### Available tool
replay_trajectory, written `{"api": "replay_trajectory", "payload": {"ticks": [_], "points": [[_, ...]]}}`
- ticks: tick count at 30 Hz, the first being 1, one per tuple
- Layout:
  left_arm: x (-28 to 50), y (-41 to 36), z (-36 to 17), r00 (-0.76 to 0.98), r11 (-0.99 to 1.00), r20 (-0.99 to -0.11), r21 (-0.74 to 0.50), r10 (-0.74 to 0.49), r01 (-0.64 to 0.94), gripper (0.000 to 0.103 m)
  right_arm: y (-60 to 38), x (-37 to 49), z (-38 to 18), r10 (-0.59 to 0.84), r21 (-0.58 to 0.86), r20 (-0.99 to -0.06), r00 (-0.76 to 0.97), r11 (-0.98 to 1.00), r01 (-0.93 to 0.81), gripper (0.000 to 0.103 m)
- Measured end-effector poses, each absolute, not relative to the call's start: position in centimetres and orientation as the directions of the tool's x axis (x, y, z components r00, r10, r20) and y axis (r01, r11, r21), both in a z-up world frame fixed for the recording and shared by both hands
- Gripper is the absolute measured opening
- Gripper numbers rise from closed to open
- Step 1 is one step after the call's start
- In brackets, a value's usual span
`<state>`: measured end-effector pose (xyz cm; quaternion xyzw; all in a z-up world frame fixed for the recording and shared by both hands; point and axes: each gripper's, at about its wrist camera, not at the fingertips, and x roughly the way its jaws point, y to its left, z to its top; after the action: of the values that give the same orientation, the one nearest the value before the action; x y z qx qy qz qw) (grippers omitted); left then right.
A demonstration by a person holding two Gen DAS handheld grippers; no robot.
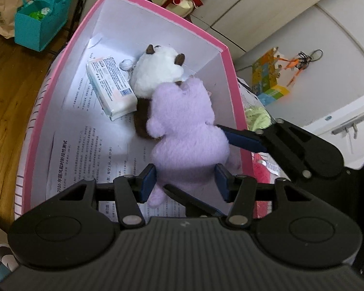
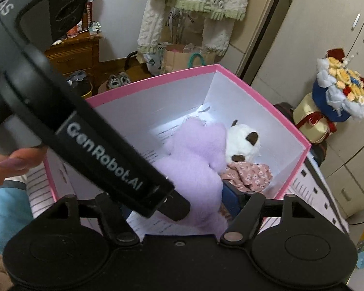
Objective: Organize soft objects
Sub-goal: 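Open the left tool to release the plush and withdraw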
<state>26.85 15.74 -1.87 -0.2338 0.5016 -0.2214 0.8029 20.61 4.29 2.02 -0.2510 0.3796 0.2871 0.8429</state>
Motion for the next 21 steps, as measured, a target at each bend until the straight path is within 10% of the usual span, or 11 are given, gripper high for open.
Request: {"api": "replay_trajectory", "payload": {"ticks": [21], "points": [[16.1, 13.6, 7.1, 0.615, 0.873, -0.620, -0.323, -0.487, 0.365, 0.064, -1.5, 11.5, 7.3, 0.355, -0.254, -0.635, 0.686, 0.743, -0.619, 0.081]]}}
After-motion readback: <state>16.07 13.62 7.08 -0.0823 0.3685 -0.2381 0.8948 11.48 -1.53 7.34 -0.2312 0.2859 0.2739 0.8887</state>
